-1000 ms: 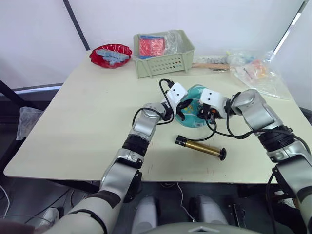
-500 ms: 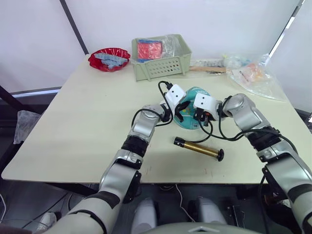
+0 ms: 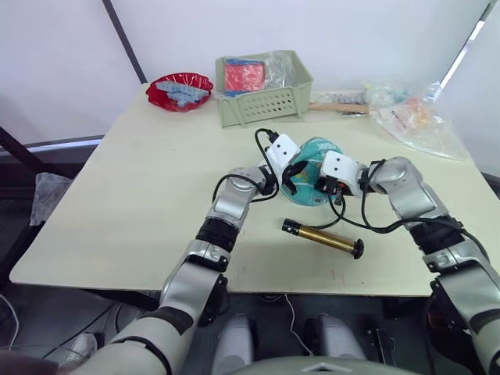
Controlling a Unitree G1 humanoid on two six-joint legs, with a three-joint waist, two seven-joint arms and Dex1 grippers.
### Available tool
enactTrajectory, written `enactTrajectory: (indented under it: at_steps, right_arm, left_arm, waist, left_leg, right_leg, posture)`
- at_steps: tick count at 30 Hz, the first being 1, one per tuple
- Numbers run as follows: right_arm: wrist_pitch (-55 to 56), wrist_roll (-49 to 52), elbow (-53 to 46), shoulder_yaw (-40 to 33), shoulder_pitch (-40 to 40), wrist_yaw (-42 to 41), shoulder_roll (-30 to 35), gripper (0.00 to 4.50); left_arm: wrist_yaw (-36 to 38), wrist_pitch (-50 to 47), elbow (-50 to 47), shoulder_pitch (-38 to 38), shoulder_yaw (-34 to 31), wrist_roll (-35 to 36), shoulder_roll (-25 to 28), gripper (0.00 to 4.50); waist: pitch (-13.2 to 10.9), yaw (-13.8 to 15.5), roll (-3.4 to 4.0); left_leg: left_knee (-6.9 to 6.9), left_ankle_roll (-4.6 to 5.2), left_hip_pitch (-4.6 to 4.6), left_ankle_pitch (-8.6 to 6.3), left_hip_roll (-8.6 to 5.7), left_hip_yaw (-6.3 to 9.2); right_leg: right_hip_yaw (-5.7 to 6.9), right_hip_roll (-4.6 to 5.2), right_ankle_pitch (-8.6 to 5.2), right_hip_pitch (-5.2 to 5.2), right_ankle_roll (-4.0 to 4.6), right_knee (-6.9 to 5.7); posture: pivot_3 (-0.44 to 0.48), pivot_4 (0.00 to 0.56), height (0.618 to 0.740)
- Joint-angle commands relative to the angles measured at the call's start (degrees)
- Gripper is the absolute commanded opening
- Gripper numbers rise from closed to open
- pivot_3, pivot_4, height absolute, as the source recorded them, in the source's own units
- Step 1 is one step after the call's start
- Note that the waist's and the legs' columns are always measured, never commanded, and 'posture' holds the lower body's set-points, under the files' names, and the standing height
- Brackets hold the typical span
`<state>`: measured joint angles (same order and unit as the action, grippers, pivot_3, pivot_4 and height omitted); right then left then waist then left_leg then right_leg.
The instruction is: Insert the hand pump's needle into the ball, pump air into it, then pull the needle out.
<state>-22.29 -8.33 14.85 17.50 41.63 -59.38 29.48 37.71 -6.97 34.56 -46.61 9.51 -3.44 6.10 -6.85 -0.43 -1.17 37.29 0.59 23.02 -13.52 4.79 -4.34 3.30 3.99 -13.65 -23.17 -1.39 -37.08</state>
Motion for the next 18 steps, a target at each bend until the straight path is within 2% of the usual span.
enactTrajectory:
  at_steps: [1, 4, 11, 13, 15, 16, 17, 18]
  right_arm:
    - [-3.3, 3.0, -5.9, -2.7, -1.8, -1.4, 2.4, 0.33]
    - [-4.5, 4.5, -8.9, -4.1, -2.8, -0.9, 4.1, 0.33]
    - [-5.9, 9.3, -13.6, -7.9, -5.0, -0.4, 6.1, 0.33]
    - [-5.5, 10.8, -14.4, -9.1, -5.4, 0.0, 6.3, 1.40]
    - [-6.2, 12.5, -15.5, -10.4, -5.9, -0.2, 6.7, 2.27]
    - [-6.8, 13.5, -16.2, -11.3, -6.3, -0.3, 7.0, 2.34]
    - [-7.1, 14.3, -16.8, -12.0, -6.7, -0.2, 7.4, 2.64]
    - [-7.3, 15.4, -17.7, -13.1, -7.3, -0.3, 7.8, 3.36]
  left_arm:
    - [0.4, -1.0, 1.7, 1.4, 1.7, -0.5, -0.2, 0.06]
    - [0.4, -0.9, 1.6, 1.5, 1.7, -0.4, -0.2, 0.06]
    - [0.4, -0.7, 1.5, 1.9, 2.0, -0.2, -0.1, 0.06]
    - [0.4, -0.6, 1.6, 1.8, 2.1, -0.2, -0.2, 0.06]
    - [0.4, -0.5, 1.7, 1.8, 2.2, -0.2, -0.3, 0.06]
    - [0.5, -0.4, 1.8, 1.7, 2.2, -0.1, -0.4, 0.06]
    - [0.5, -0.4, 1.9, 1.6, 2.2, -0.1, -0.4, 0.06]
    - [0.5, -0.3, 1.9, 1.6, 2.2, -0.1, -0.5, 0.06]
  waist:
    - [-0.1, 0.4, 0.15]
    - [-0.2, 1.1, 0.20]
    - [-0.6, 1.5, 0.28]
    - [-0.7, 1.4, 0.27]
    - [-0.8, 1.3, 0.28]
    - [-0.8, 1.3, 0.28]
    - [-0.8, 1.3, 0.28]
    - [-0.8, 1.3, 0.29]
  left_leg:
    - [-0.02, 0.00, 0.11, 0.00, -0.03, 0.00]
    - [0.00, 0.01, 0.72, 0.01, -0.08, 0.12]
    - [0.00, 0.01, 0.83, 0.01, -0.13, 0.16]
    - [0.00, 0.01, 0.84, 0.01, -0.15, 0.17]
    - [0.00, 0.01, 0.83, 0.01, -0.15, 0.18]
    - [0.00, 0.01, 0.82, 0.01, -0.15, 0.18]
    - [0.00, 0.01, 0.80, 0.01, -0.15, 0.23]
    - [0.00, 0.01, 0.80, 0.01, -0.15, 0.24]
  right_leg:
    - [0.00, 0.01, 0.07, -0.08, 0.06, 0.03]
    - [0.08, -0.01, 0.21, -0.60, -0.10, 0.04]
    - [0.15, 0.00, 0.17, -0.60, -0.19, 0.18]
    - [0.15, 0.01, 0.17, -0.60, -0.20, 0.19]
    - [0.15, 0.01, 0.17, -0.60, -0.21, 0.19]
    - [0.16, 0.01, 0.16, -0.60, -0.22, 0.19]
    - [0.19, 0.00, 0.13, -0.56, -0.27, 0.19]
    - [0.19, 0.00, 0.13, -0.56, -0.27, 0.19]
  posture:
    - [0.000, 0.150, 0.735]
    - [0.000, 0.150, 0.735]
    - [0.000, 0.150, 0.735]
    - [0.000, 0.150, 0.735]
    - [0.000, 0.150, 0.735]
    - [0.000, 0.150, 0.735]
    - [0.000, 0.150, 0.735]
    - [0.000, 0.150, 0.735]
